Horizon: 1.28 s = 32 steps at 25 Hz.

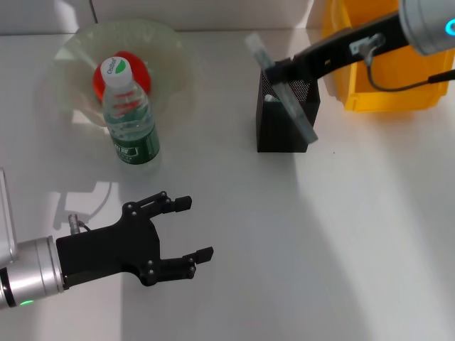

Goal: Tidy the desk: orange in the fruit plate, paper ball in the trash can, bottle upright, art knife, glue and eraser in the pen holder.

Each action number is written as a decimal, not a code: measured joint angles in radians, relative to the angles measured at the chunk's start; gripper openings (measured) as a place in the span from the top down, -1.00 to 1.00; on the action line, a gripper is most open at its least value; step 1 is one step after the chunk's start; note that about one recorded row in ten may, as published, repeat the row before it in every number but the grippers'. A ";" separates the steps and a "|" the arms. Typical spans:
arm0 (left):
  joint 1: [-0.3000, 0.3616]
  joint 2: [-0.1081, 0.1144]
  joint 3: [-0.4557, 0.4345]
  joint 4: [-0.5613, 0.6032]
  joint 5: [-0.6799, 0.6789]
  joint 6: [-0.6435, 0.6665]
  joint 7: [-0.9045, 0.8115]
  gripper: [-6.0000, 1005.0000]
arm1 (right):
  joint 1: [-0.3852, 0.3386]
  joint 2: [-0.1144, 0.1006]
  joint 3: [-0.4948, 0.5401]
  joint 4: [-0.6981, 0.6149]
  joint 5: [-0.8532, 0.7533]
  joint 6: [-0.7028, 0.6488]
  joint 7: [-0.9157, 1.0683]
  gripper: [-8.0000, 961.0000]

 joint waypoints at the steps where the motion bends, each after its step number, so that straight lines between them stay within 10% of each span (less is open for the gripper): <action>1: -0.001 0.000 0.000 0.000 0.000 0.000 0.000 -0.71 | -0.016 0.000 0.033 -0.023 0.039 -0.002 -0.027 0.72; 8: -0.007 0.000 0.000 0.000 0.000 0.001 -0.001 -0.71 | -0.078 0.001 0.218 -0.024 0.210 0.046 -0.213 0.73; 17: -0.011 -0.002 0.002 0.000 0.000 0.003 -0.001 -0.71 | -0.147 0.001 0.271 0.308 0.590 0.193 -0.667 0.73; 32: -0.014 -0.008 0.006 0.000 0.002 0.001 -0.001 -0.72 | -0.141 0.004 0.272 0.575 0.669 0.285 -1.080 0.73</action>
